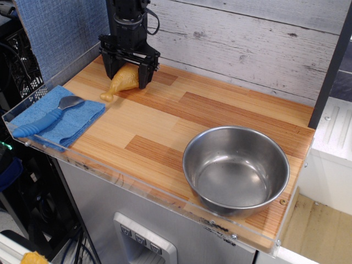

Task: Pick the chicken from the vessel and put it in the corner

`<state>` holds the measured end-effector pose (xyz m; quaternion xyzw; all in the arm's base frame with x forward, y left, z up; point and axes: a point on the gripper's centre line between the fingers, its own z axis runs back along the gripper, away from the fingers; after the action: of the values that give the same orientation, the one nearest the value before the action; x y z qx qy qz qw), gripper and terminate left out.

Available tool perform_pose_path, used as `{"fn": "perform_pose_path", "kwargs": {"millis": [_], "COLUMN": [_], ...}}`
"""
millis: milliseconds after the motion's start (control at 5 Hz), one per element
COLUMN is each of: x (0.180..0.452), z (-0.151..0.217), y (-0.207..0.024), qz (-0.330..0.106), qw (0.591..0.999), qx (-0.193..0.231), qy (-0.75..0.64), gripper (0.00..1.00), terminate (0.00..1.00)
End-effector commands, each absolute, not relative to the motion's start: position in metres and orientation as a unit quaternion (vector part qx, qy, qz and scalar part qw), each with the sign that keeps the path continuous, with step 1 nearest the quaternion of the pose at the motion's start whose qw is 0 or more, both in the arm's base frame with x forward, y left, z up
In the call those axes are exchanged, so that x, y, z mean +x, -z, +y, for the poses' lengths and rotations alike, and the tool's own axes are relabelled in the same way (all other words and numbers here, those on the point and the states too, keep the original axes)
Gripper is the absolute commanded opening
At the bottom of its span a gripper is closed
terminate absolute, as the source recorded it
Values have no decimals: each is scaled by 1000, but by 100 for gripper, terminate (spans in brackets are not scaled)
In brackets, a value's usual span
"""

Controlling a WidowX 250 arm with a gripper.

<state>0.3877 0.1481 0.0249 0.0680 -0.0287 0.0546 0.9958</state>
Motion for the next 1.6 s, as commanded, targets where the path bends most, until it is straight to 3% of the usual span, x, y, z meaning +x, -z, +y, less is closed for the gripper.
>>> {"fn": "perform_pose_path", "kwargs": {"millis": [0, 800, 1000, 1200, 1400], "x": [382, 363, 357, 357, 359], "z": [149, 131, 144, 146, 149], "y": [-37, -105, -88, -83, -80], "qz": [-37, -67, -24, -9, 9], "qw": [996, 995, 995, 992, 989], "qx": [60, 54, 64, 112, 122], "qy": [-58, -46, -70, -64, -78], "gripper": [100, 100, 100, 100, 100], "terminate": [0, 0, 0, 0, 0]}}
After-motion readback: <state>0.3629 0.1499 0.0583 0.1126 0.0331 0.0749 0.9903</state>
